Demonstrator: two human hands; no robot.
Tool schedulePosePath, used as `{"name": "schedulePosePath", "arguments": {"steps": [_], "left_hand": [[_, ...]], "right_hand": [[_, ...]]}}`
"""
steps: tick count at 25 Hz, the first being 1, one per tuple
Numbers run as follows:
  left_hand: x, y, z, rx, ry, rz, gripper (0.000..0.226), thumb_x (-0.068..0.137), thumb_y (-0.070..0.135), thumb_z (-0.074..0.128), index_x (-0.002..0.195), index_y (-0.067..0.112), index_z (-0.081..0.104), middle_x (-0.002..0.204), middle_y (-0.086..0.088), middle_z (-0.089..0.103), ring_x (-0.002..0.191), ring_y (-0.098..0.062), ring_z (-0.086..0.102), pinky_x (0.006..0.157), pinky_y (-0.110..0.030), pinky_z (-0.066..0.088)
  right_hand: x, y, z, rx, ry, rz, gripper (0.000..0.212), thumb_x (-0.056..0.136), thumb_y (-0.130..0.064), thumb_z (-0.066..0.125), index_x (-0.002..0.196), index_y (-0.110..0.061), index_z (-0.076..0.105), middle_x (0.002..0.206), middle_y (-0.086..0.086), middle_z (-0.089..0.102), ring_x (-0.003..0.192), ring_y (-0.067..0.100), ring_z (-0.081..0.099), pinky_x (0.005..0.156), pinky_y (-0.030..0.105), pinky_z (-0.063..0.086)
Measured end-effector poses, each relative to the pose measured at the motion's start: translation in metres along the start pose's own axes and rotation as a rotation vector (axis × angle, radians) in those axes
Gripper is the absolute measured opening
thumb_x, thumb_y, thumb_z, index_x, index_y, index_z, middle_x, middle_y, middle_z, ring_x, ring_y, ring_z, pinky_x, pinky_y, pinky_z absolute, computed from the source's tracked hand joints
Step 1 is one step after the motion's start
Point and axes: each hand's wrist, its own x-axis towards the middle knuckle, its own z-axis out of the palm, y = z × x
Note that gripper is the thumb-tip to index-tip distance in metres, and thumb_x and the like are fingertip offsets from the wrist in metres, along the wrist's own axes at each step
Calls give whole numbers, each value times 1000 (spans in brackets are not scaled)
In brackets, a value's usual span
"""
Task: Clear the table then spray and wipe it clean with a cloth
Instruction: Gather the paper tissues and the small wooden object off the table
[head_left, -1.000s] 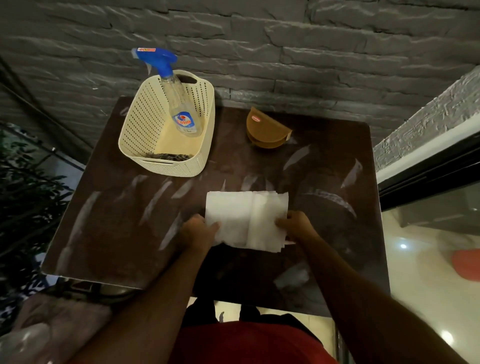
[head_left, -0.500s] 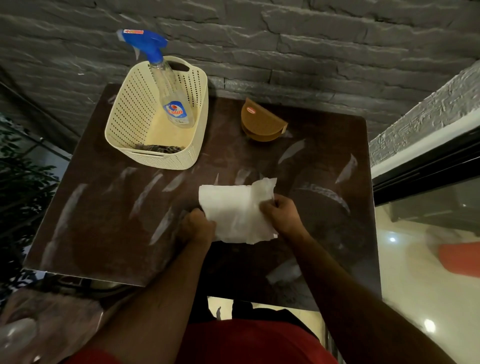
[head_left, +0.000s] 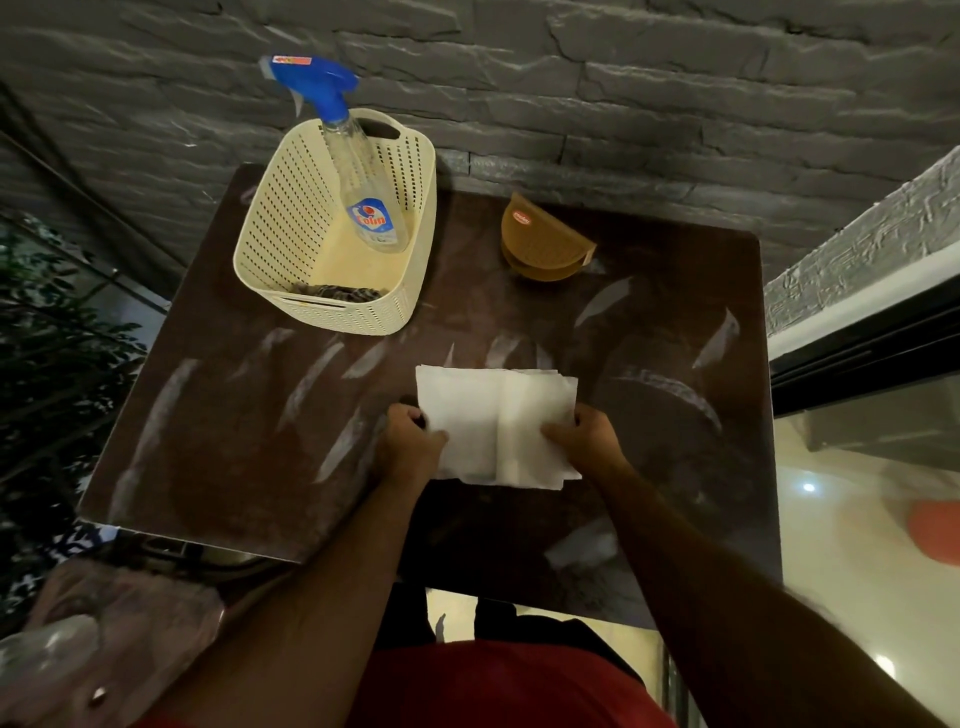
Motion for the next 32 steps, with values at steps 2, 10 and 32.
{"name": "schedulePosePath", "arguments": {"steps": [2,10,32], "left_hand": [[1,0,0,-38,4,-13,42,71,6,77,101,12,48,102,-15,61,83,-25,54,69,-29,37],[2,0,-4,-34,-7,-27,45,71,6,77,109,6,53,101,-14,62,83,-26,55,69,-29,40],[-30,12,9,255,62,668,33,73,5,73,105,3,72,107,-15,70,96,-31,68,89,-35,51]], "right_hand": [[-3,-6,2,18,19,-40,21,84,-12,68,104,-5,67,95,9,68,91,29,66,77,39,56],[-18,-33,20,327,-93,-121,13,83,-1,68,96,0,70,86,12,70,77,26,67,76,42,58],[-18,-8,6,-232,315,-128,17,85,-32,65,94,-17,63,88,-3,65,79,18,62,68,28,47]]}}
